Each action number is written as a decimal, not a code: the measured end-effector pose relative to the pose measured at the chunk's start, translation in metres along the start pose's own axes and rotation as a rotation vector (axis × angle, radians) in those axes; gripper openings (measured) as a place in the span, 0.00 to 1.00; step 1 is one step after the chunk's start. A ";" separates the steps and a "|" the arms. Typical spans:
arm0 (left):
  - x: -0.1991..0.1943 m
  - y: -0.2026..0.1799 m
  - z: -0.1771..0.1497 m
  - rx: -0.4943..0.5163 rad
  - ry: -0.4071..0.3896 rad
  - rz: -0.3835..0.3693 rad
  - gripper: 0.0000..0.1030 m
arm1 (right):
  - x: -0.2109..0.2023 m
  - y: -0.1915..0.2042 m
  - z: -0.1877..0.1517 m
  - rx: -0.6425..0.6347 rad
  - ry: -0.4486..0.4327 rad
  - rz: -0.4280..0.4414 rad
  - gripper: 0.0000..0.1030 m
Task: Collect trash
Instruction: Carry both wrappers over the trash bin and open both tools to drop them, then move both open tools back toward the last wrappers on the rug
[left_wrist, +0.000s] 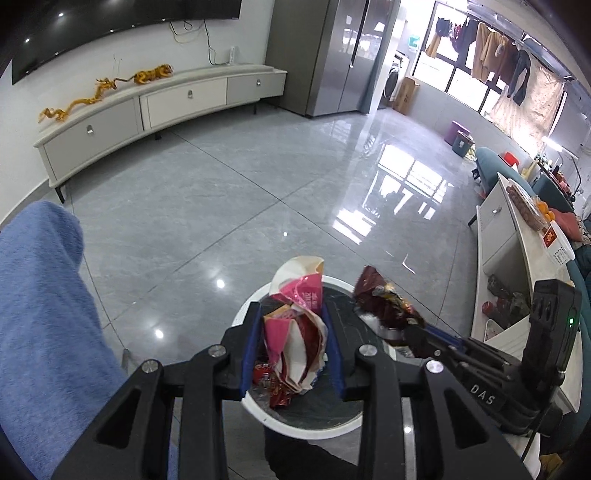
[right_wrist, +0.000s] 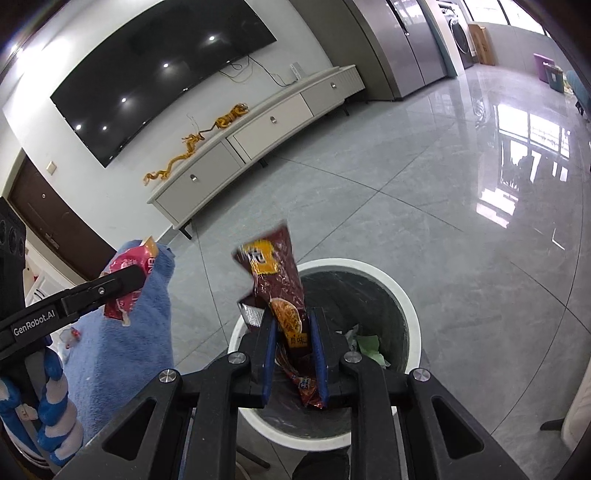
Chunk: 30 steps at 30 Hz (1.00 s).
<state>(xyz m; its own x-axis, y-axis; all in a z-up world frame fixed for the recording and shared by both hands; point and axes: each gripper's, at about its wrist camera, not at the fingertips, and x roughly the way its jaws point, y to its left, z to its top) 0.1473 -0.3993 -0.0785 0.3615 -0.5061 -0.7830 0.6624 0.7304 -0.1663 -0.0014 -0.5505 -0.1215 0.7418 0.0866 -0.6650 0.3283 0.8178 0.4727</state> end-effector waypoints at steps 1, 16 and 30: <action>0.004 0.001 0.000 -0.006 0.005 -0.007 0.30 | 0.002 0.000 0.000 0.001 0.004 -0.002 0.18; -0.003 0.007 0.001 -0.054 -0.004 -0.015 0.49 | -0.005 -0.001 0.001 0.024 -0.005 -0.019 0.30; -0.107 0.018 -0.014 -0.088 -0.148 0.045 0.60 | -0.086 0.046 0.000 -0.030 -0.146 -0.019 0.44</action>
<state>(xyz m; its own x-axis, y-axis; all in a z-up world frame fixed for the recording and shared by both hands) 0.1118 -0.3252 -0.0057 0.4866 -0.5296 -0.6948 0.5860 0.7877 -0.1899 -0.0503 -0.5200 -0.0424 0.8137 -0.0106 -0.5812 0.3269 0.8352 0.4423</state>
